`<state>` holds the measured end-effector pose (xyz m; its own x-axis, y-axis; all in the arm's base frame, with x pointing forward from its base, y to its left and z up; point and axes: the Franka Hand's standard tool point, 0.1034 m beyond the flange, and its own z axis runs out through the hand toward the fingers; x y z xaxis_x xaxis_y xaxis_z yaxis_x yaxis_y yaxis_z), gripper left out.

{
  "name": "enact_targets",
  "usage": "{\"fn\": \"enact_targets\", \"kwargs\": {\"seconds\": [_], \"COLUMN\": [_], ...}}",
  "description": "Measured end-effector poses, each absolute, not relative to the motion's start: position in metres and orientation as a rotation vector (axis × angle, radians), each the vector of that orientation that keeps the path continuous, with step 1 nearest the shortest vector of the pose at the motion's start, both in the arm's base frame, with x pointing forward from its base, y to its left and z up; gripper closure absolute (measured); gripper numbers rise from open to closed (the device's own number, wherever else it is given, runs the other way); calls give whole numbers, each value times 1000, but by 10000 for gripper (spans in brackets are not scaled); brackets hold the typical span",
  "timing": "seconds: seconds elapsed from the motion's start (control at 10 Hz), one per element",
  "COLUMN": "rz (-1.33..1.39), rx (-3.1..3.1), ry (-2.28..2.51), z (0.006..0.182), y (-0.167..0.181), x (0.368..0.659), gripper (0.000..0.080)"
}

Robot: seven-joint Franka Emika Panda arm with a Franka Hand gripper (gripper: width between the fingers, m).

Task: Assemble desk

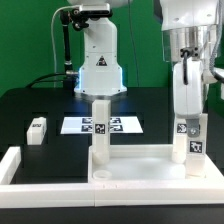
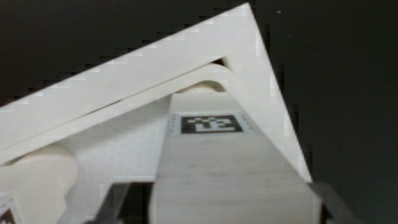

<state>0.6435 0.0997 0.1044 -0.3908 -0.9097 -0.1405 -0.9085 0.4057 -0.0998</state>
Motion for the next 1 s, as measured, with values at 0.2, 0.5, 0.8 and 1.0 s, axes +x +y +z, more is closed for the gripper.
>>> {"fn": "enact_targets", "kwargs": {"seconds": [0.2, 0.5, 0.8, 1.0], "rz": [-11, -89, -142, -155], "rx": [-1628, -2163, -2494, -2597], "ry": [2484, 2098, 1694, 1547], "z": [104, 112, 117, 117], "y": [99, 113, 116, 114], "x": [643, 641, 644, 645], "gripper": [300, 160, 151, 151]}}
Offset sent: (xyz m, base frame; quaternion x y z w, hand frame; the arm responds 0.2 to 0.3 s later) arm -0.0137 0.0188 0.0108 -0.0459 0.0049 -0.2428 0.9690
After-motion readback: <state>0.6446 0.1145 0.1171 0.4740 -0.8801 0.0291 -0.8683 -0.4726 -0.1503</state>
